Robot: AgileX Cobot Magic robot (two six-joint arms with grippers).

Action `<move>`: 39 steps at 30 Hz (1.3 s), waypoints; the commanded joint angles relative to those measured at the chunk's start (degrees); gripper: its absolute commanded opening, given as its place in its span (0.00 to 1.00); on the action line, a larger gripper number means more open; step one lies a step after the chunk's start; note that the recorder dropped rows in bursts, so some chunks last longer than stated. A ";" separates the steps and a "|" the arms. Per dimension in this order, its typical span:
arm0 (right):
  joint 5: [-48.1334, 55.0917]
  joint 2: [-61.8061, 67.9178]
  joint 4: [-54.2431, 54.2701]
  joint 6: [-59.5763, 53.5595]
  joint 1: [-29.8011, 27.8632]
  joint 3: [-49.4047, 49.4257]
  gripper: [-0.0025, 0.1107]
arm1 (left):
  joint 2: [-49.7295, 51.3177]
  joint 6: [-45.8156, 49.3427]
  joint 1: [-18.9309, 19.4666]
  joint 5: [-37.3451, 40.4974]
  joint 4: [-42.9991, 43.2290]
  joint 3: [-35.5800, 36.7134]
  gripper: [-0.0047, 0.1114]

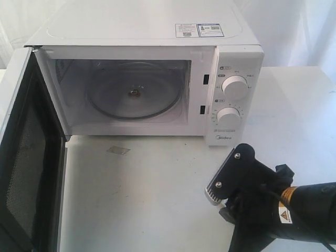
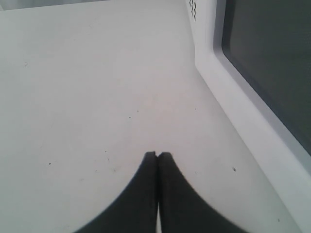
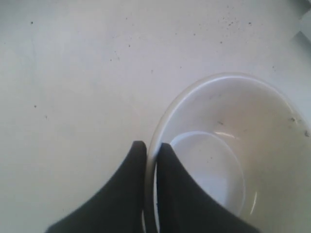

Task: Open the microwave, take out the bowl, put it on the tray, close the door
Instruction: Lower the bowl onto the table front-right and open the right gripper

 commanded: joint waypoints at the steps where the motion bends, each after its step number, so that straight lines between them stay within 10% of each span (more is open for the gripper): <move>1: -2.59 2.62 -1.17 -0.19 -0.58 0.44 0.02 | -0.20 0.02 0.09 0.09 -0.28 0.22 0.04; 9: -2.95 3.52 -1.17 -1.37 -0.58 0.44 0.06 | -0.20 0.02 0.09 0.09 -0.28 0.22 0.04; 18: -1.39 3.52 -1.17 -1.37 -0.58 0.44 0.50 | -0.20 0.02 0.09 0.09 -0.28 0.22 0.04; 33: -4.93 -14.65 0.49 11.98 -0.58 -1.81 0.45 | -0.20 0.02 0.09 0.09 -0.28 0.22 0.04; 39: -8.44 -21.82 0.49 13.03 -0.58 0.46 0.02 | -0.20 0.02 0.09 0.09 -0.28 0.22 0.04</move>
